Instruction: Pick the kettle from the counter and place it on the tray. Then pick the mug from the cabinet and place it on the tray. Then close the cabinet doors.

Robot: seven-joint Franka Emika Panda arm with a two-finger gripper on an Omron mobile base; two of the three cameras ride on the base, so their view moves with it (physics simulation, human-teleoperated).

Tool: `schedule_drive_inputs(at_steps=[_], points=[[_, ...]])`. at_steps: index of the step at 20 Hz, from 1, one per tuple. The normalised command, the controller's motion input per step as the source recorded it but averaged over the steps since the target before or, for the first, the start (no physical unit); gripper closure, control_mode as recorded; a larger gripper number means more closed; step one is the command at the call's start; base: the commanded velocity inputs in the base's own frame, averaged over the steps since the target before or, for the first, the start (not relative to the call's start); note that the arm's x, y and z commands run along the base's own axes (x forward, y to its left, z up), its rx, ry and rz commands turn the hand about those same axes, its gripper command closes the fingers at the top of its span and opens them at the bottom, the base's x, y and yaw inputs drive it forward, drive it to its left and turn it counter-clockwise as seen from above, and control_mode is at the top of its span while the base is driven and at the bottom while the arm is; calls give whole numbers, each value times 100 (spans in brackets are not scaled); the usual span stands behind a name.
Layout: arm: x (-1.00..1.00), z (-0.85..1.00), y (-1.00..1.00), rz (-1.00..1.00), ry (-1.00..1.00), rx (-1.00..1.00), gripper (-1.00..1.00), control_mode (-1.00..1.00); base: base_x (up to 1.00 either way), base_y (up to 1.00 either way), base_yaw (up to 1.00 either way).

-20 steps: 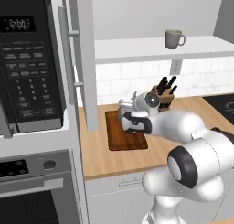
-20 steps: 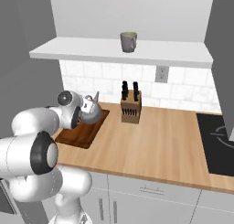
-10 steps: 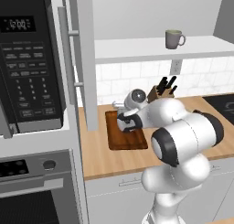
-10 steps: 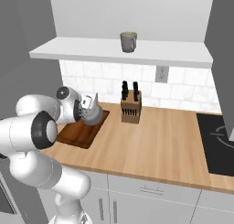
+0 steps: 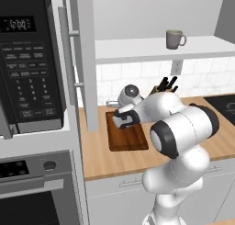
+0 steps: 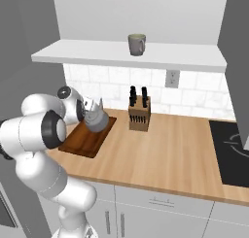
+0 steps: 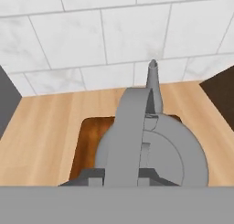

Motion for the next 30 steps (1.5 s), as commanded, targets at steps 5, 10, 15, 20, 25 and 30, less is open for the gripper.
schedule_drive_inputs(at_steps=[5,10,15,20,25,30], points=[[11,-1,6,0,1,1,100,-100,0,0,0],[0,8,0,0,0,5,100,-100,0,0,0],[-4,1,-3,0,0,4,100,-100,0,0,0],[-8,0,-1,0,0,7,100,-100,0,0,0],[-9,0,0,1,0,7,100,-100,0,0,0],[-11,2,0,2,0,6,100,-100,0,0,0]])
